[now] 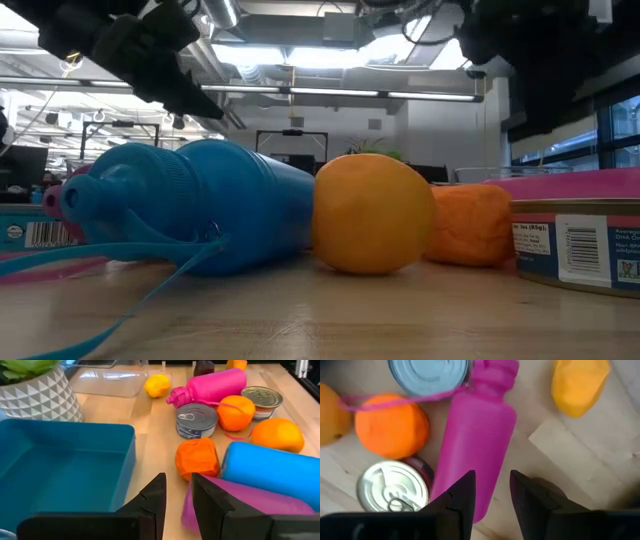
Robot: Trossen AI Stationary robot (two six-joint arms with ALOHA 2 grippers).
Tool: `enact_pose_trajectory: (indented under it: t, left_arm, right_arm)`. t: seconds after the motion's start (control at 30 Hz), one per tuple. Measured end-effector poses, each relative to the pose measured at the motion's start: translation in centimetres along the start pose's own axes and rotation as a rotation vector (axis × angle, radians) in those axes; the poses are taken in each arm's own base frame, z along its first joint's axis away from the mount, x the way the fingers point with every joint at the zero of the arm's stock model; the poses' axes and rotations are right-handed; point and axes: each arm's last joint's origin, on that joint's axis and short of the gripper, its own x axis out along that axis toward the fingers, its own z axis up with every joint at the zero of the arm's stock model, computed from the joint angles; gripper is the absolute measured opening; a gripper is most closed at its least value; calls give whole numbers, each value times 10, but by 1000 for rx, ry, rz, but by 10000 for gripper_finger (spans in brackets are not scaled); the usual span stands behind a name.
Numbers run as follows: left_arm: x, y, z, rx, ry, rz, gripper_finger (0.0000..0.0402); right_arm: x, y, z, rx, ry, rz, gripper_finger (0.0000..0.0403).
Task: Pick & Place Food Item
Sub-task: Put the pink water bottle into the right transparent bin
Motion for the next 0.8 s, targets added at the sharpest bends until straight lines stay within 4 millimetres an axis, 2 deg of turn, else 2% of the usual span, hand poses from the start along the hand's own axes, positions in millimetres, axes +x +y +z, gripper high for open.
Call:
enact_pose_trajectory:
  t: [0.23, 0.63, 0.8]
  left_arm:
    - [0, -10, 0, -27, -1, -52, 82]
    - [-3, -31, -1, -10, -5, -67, 77]
    - [-5, -37, -2, -1, -8, -59, 79]
  right_arm:
    - [15, 8, 2, -3, 24, -38, 166]
    - [38, 23, 6, 22, 42, -50, 277]
    - [49, 29, 7, 20, 51, -57, 303]
